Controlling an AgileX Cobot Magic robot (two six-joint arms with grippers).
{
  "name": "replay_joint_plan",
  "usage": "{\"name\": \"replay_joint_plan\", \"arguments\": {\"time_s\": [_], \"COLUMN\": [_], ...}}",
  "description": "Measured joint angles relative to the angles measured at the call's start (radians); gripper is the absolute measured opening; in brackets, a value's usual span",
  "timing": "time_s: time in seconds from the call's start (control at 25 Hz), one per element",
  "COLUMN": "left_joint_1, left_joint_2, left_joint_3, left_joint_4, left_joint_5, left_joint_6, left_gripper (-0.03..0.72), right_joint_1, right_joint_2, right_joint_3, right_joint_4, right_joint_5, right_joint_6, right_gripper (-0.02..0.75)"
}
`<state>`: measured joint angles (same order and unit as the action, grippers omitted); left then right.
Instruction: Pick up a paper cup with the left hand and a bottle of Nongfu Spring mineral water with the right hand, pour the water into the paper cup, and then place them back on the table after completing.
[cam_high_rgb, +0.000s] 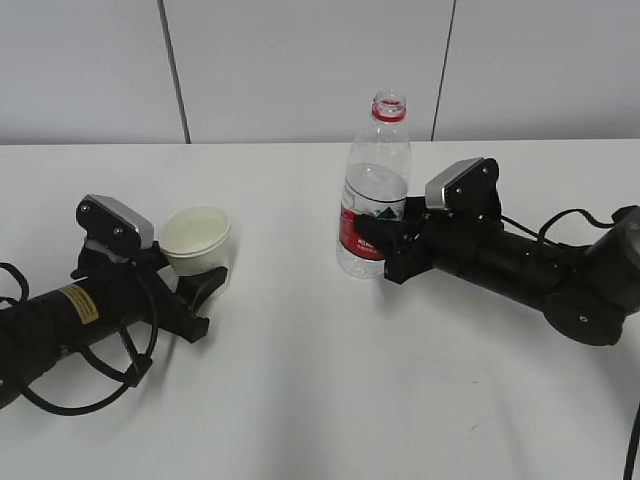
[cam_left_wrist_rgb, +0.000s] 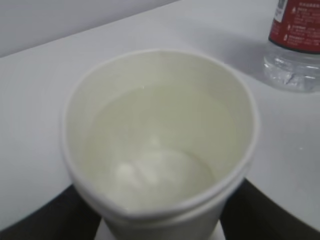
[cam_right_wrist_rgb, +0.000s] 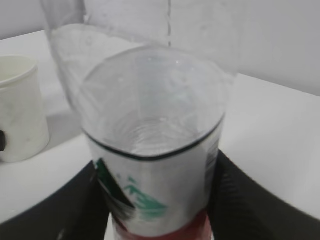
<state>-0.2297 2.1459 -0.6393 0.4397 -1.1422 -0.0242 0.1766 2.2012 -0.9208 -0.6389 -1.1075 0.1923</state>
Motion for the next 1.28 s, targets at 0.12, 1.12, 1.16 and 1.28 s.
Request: {"name": "replay_joint_plan", "arguments": {"time_s": [0.12,1.12,1.16,1.28], "left_joint_1": [-0.022,-0.060,-0.060,-0.060], "left_joint_2": [0.004,0.026,0.027,0.029], "left_joint_3": [-0.001,-0.021,-0.021,-0.021], "left_joint_4": [-0.004,-0.012,-0.012,-0.011], "left_joint_5": [-0.005,-0.018,-0.012,-0.006], "left_joint_6": [0.000,0.000,0.000,0.000], "left_gripper": [0.428,0.466,0.484,0.547], "right_joint_1": [-0.001,-0.001,-0.001,-0.001], "right_joint_2": [0.000,-0.051,-0.051,-0.053], "right_joint_3": [0.000,0.045,0.045,0.045], "right_joint_4": [0.011,0.036,0.036,0.043], "right_joint_5": [0.004,0.071,0.071,0.075], "right_joint_6": [-0.015,-0.073,-0.076,-0.078], "right_gripper": [0.396,0.410,0.423,0.482]}}
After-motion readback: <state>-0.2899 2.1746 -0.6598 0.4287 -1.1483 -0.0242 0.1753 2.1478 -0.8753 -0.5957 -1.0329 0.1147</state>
